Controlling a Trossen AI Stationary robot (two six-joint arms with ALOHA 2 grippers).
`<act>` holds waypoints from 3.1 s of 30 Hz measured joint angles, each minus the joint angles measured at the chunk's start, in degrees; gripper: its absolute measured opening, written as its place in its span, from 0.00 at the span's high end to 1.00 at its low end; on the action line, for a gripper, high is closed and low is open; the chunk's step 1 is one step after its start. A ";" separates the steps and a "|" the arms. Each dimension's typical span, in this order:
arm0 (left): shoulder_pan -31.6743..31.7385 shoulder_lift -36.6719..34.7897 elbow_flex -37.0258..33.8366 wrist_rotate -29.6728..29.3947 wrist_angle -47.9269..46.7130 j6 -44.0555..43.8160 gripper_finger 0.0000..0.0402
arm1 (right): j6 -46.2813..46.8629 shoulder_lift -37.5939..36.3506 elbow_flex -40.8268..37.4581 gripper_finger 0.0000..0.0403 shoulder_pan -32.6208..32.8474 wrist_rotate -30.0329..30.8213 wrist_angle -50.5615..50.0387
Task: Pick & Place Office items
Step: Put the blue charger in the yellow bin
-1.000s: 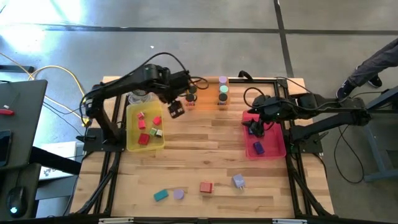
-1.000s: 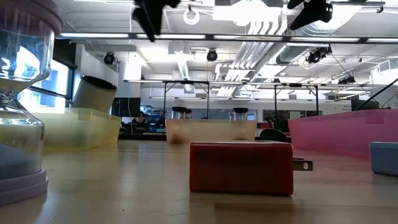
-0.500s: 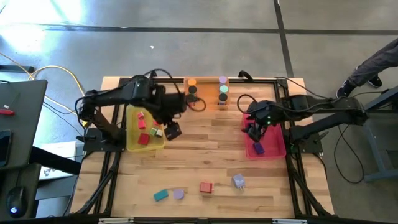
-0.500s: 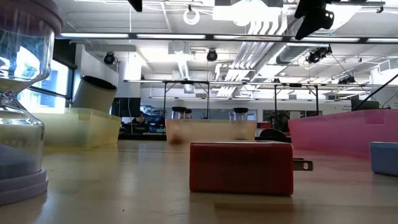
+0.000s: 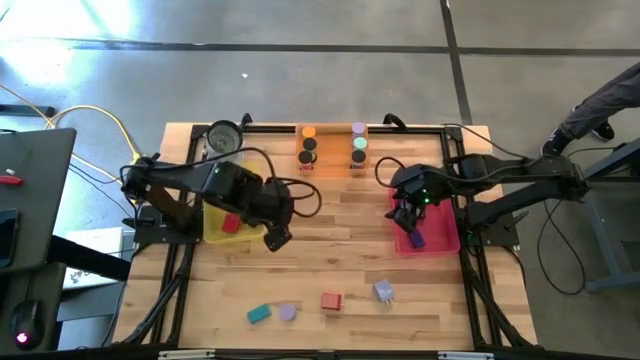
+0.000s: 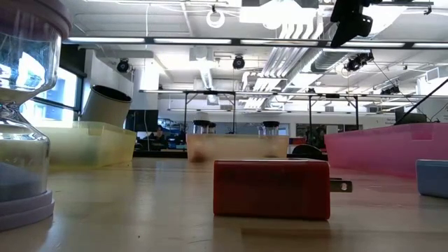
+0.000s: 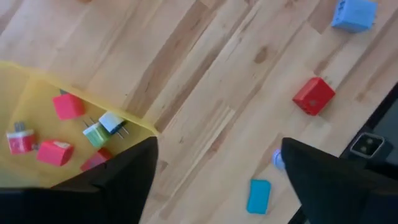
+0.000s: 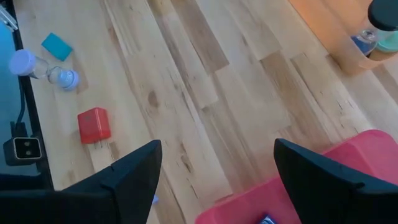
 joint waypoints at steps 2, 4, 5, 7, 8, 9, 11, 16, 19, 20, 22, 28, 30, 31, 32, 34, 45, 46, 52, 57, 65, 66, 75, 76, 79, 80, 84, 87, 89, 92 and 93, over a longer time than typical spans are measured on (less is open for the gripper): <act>-0.87 0.00 0.02 -0.45 -0.06 -2.47 0.13 | 0.01 -0.04 0.00 0.26 0.02 -0.02 -0.02; -1.61 0.00 0.02 0.80 -0.02 -4.55 0.09 | 0.22 -0.06 0.00 0.26 0.49 -0.26 -0.08; -2.19 0.00 0.00 1.47 -0.04 -5.77 0.08 | 0.75 -0.04 0.00 0.26 1.04 -0.53 -0.19; -3.73 0.00 0.00 2.63 -0.04 -9.26 0.08 | 1.36 -0.04 0.00 0.26 2.62 -1.14 -0.58; -4.69 0.00 0.00 2.80 -0.02 -10.97 0.07 | 1.40 -0.04 0.00 0.26 3.55 -1.24 -0.73; -5.73 0.00 0.00 3.01 -0.03 -12.37 0.07 | 1.45 -0.04 0.00 0.26 4.50 -1.24 -0.92; -7.72 0.21 -0.18 3.14 -0.05 -14.37 0.07 | 1.45 -0.04 0.00 0.26 6.40 -1.03 -1.36; -13.81 0.73 -0.57 3.14 -0.10 -14.44 0.07 | 1.47 -0.04 -0.02 0.26 10.17 -0.19 -1.30; -17.55 1.12 -0.63 2.68 0.10 -14.83 0.07 | 1.51 -0.04 -0.02 0.26 11.80 2.58 -1.32; -18.54 1.39 -0.63 2.68 0.13 -15.66 0.07 | 1.51 -0.04 -0.02 0.26 12.28 3.60 -1.30; -20.40 1.56 -0.63 2.71 0.15 -16.41 0.07 | 1.52 -0.06 -0.02 0.26 13.11 5.31 -1.29; -23.93 1.92 -0.63 2.23 0.36 -16.96 0.07 | 4.13 0.39 -0.02 0.26 13.86 6.66 -1.29; -24.29 1.92 -0.63 1.85 0.31 -17.76 0.07 | 5.21 0.40 -0.07 0.26 13.86 6.49 -1.30; -24.41 1.92 -0.63 1.55 0.43 -17.78 0.07 | 5.96 0.37 -0.07 0.26 13.86 6.50 -1.29; -24.43 1.92 -0.63 1.32 0.73 -17.84 0.07 | 6.97 0.36 -0.07 0.26 13.86 6.49 -1.28; -24.76 1.92 -0.63 0.97 1.16 -17.86 0.07 | 8.66 0.36 -0.07 0.26 13.86 6.47 -1.28; -25.19 1.92 -0.63 -5.19 1.09 -12.29 0.07 | 20.87 1.04 -0.07 0.26 20.41 6.50 0.15; -25.19 1.92 -0.63 -5.19 1.07 -12.30 0.07 | 21.81 1.35 -0.07 0.26 21.33 6.48 0.87; -25.25 1.92 -0.63 -3.06 1.09 -11.83 0.07 | 24.32 4.04 -0.07 0.26 25.78 6.31 5.95; -26.14 2.10 -0.63 -1.82 1.67 -12.70 0.07 | 29.71 8.00 -0.07 0.26 28.10 4.53 7.85; -26.42 2.29 -0.63 -1.17 1.51 -12.45 0.07 | 39.19 16.02 -0.07 0.26 29.79 -5.10 7.43; -26.42 2.53 -0.55 -1.17 1.49 -12.46 0.07 | 40.13 17.10 -0.07 0.26 29.80 -5.78 7.42; -28.13 3.83 -0.56 -2.34 1.53 -12.25 0.07 | 47.00 25.96 -0.07 0.26 29.61 -8.58 7.07; -28.20 3.86 -0.55 -2.76 1.51 -12.24 0.07 | 47.61 26.86 -0.04 0.26 29.49 -8.55 7.01; -28.95 4.04 -0.55 -3.53 1.57 -12.26 0.07 | 48.57 29.01 -0.04 0.26 29.19 -7.95 6.94; -29.10 4.11 -0.57 -3.70 1.68 -12.26 0.07 | 49.21 29.53 -0.04 0.26 29.09 -7.85 6.98; -29.76 4.13 -0.55 -4.93 1.77 -12.85 0.07 | 53.28 30.58 -0.04 0.26 28.82 -5.66 7.04; -30.22 4.13 -0.57 -6.26 1.77 -13.95 0.07 | 54.22 30.58 -0.04 0.26 28.83 -3.37 7.16; -30.48 4.13 -0.57 -6.52 1.75 -14.36 0.07 | 55.14 30.58 -0.04 0.26 28.83 -2.34 7.18; -31.16 4.13 -0.57 -6.54 1.77 -15.75 0.07 | 55.13 30.58 -0.04 0.26 28.83 -2.43 7.24; -31.45 4.13 -0.57 -6.54 1.75 -16.15 0.07 | 55.01 30.58 -0.04 0.26 28.86 -2.49 7.31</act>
